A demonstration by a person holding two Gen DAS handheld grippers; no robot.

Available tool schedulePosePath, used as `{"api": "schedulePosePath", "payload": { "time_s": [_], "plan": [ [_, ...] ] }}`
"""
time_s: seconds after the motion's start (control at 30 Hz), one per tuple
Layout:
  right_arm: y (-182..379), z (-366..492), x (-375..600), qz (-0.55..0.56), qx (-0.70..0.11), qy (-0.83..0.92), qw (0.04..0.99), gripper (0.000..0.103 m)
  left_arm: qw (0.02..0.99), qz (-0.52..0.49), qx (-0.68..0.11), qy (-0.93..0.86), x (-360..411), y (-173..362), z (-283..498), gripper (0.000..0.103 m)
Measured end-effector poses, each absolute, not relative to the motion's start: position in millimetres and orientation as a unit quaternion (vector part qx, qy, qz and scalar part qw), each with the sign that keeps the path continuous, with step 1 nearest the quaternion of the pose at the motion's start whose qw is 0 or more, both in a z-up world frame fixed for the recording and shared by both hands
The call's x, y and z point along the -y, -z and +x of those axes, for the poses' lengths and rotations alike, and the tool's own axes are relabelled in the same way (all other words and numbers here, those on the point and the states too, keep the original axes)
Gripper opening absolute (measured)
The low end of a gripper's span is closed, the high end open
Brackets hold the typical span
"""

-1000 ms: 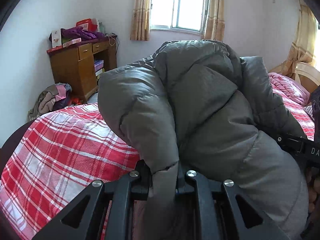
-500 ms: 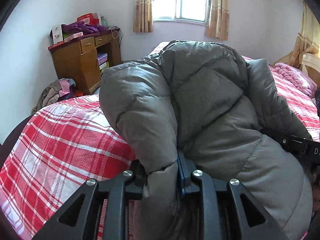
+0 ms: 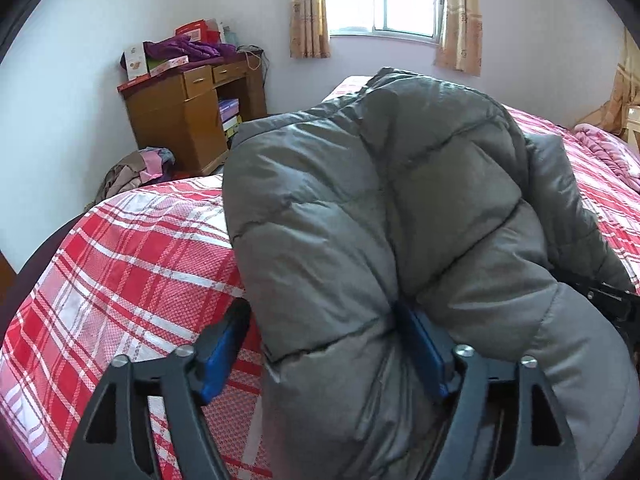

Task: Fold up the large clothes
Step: 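Lift the bundle with both grippers and hold it up off the bed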

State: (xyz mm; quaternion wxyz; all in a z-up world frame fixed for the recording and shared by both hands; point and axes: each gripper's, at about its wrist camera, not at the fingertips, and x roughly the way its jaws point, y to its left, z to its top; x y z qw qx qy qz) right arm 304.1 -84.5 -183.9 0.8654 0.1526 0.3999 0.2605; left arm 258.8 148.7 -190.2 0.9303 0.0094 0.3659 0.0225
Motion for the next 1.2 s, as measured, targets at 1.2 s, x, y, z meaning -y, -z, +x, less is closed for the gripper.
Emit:
{"api": "schedulePosePath", "payload": {
  "time_s": [1.2],
  "plan": [
    [206.0,306.3,72.9,0.103,-0.405,-0.184,0.89,0.081,0.919,-0.02,-0.391,-0.053,-159.3,209.6,272.7,0.102]
  ]
}}
